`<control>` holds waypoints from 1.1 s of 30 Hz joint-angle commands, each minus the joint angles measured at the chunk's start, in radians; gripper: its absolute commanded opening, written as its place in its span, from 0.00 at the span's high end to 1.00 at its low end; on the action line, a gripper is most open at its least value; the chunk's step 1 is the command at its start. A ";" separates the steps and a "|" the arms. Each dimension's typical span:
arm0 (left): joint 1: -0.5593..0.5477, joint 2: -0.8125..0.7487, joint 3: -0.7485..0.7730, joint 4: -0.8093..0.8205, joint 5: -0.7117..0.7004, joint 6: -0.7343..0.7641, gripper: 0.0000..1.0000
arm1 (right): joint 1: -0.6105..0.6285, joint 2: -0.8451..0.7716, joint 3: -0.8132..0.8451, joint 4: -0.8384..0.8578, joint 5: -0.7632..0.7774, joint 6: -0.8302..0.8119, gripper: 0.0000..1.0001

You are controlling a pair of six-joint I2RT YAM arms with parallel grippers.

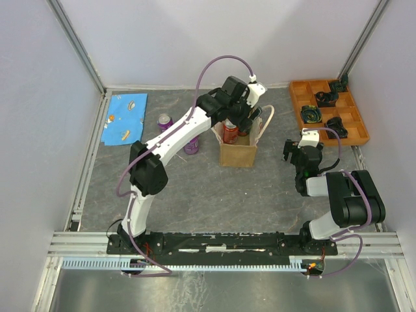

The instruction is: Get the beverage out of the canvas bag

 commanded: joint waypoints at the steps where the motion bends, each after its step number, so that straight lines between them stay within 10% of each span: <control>1: 0.003 0.036 0.053 -0.013 -0.063 0.016 0.14 | -0.003 -0.009 0.027 0.027 -0.006 -0.002 0.01; 33: 0.087 0.153 -0.015 0.043 -0.053 0.024 0.11 | -0.002 -0.009 0.027 0.027 -0.006 -0.002 0.01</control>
